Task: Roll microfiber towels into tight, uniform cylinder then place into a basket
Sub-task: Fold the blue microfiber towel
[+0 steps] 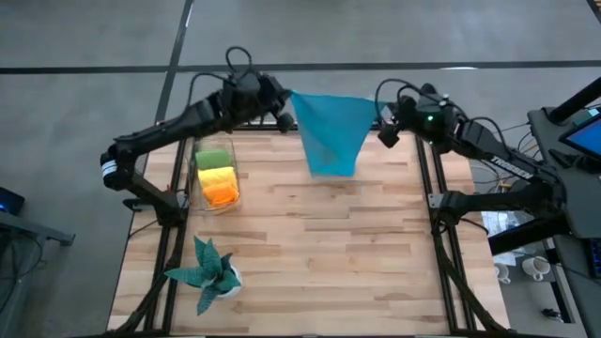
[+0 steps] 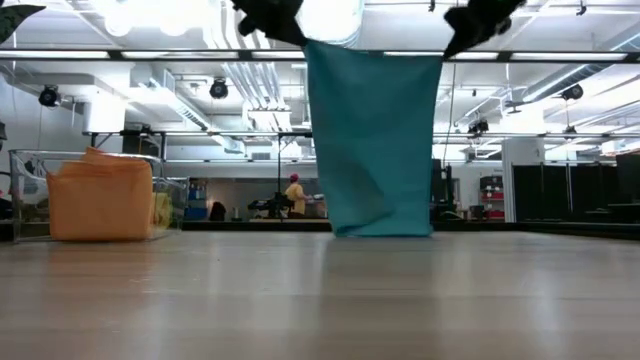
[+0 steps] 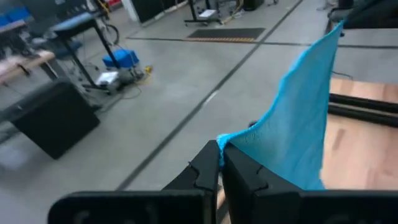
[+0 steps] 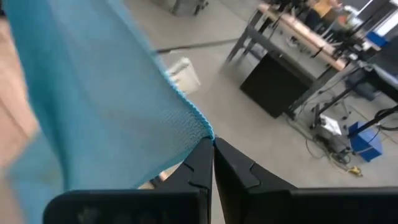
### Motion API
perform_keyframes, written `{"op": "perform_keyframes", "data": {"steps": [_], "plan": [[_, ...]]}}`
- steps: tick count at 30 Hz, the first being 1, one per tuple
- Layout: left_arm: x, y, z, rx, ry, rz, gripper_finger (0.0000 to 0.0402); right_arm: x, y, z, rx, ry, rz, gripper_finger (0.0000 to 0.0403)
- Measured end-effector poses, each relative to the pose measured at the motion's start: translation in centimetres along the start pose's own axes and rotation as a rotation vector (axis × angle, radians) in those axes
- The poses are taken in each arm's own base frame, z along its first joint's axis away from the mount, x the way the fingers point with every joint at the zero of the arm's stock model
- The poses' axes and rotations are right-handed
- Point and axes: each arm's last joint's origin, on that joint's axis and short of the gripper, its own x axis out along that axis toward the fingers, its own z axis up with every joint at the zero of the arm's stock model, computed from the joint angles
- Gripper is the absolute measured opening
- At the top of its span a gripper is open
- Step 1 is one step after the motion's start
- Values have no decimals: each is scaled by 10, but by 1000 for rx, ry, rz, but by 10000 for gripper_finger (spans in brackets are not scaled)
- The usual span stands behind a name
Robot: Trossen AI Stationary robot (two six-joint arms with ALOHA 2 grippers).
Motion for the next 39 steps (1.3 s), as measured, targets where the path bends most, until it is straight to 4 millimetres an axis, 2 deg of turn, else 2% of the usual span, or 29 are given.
{"op": "perform_keyframes", "data": {"steps": [4, 10, 14, 20, 25, 31, 39], "plan": [[-7, 8, 12, 73, -13, 15, 0, -13, -11, 16, 29, -43, -11, 8], [-11, 10, 17, 174, -28, 16, 0, -23, -19, 25, 48, -68, -18, 8], [-15, 12, 19, 175, -37, 24, 0, -28, -23, 30, 51, -88, -32, 8], [-23, 25, 21, 167, -33, 128, 0, -35, -31, 36, 52, -102, -92, 8], [-14, 34, 17, 156, -7, 157, 0, -35, -31, 36, 59, -92, -114, 8], [3, 28, 9, 166, 33, 142, 0, -31, -26, 33, 72, -69, -33, 8], [-2, 5, 13, 158, -18, -30, 0, -10, -9, 29, 46, -17, 144, 9]]}}
